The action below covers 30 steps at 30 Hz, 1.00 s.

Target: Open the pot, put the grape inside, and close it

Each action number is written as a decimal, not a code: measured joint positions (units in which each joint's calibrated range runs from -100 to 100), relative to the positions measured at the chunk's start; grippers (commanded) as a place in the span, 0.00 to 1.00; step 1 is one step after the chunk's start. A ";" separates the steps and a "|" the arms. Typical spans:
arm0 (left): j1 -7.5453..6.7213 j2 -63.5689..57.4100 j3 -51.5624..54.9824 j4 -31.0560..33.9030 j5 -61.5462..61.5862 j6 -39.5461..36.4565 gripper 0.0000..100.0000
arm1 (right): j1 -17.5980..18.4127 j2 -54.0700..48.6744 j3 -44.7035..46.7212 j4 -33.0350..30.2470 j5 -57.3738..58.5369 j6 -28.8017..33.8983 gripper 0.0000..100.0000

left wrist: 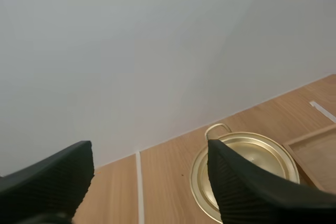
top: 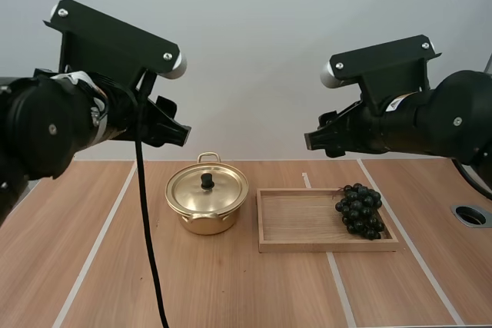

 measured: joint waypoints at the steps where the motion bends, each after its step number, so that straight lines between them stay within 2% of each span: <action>1: 0.00 1.68 -0.57 -0.76 1.06 0.64 1.00 | 0.00 0.12 0.00 -0.25 0.00 0.00 1.00; 10: 0.00 20.56 -8.18 -11.33 9.03 8.84 1.00 | 0.00 1.72 0.00 -6.04 0.00 2.77 1.00; 17: 0.00 31.70 -14.60 -16.31 16.73 11.08 1.00 | 0.00 3.55 -0.63 -10.93 -0.69 5.74 1.00; 20: -0.08 34.88 -16.59 -17.73 18.28 11.61 1.00 | 0.00 6.68 -2.84 -11.88 0.11 6.75 1.00; 26: -1.56 39.68 -18.62 -18.14 19.12 11.98 1.00 | 0.00 16.43 -10.79 -13.44 3.44 7.32 1.00; 30: -1.65 43.28 -18.62 -18.14 19.32 12.06 1.00 | 0.00 22.74 -14.85 -15.66 5.69 7.69 1.00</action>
